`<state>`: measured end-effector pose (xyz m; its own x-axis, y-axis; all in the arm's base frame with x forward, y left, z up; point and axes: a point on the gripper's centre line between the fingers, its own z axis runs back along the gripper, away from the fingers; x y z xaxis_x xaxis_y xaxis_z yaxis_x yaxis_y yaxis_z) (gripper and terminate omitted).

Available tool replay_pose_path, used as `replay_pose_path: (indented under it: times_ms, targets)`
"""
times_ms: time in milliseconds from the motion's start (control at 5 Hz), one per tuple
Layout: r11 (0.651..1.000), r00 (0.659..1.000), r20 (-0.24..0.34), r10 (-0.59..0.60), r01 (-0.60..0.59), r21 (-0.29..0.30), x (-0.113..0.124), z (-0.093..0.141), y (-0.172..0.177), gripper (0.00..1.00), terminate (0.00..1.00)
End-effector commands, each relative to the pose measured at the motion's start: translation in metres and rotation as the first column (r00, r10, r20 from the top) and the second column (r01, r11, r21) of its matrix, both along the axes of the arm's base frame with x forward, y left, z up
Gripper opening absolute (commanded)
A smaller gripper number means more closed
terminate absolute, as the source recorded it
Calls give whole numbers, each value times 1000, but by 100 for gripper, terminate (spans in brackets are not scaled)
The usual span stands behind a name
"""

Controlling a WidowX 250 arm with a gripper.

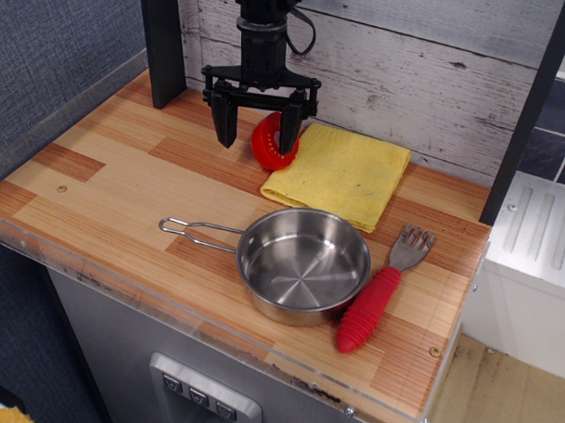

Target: Put the tomato in the silver pot.

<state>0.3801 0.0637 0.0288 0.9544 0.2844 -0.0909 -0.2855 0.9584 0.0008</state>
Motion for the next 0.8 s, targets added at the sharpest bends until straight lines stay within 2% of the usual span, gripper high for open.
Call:
replay_pose_path:
  times_ms: [0, 200, 400, 600]
  targets:
    - [1000, 999, 45, -23, 22, 22, 2, 12, -1, 100, 0]
    - [999, 999, 28, -20, 19, 44, 0, 8, -2, 0, 0]
    - [999, 999, 31, -17, 16, 40, -3, 11, 0, 0, 0]
    - [999, 997, 82, -1, -2, 33, -9, 37, 9, 0, 0]
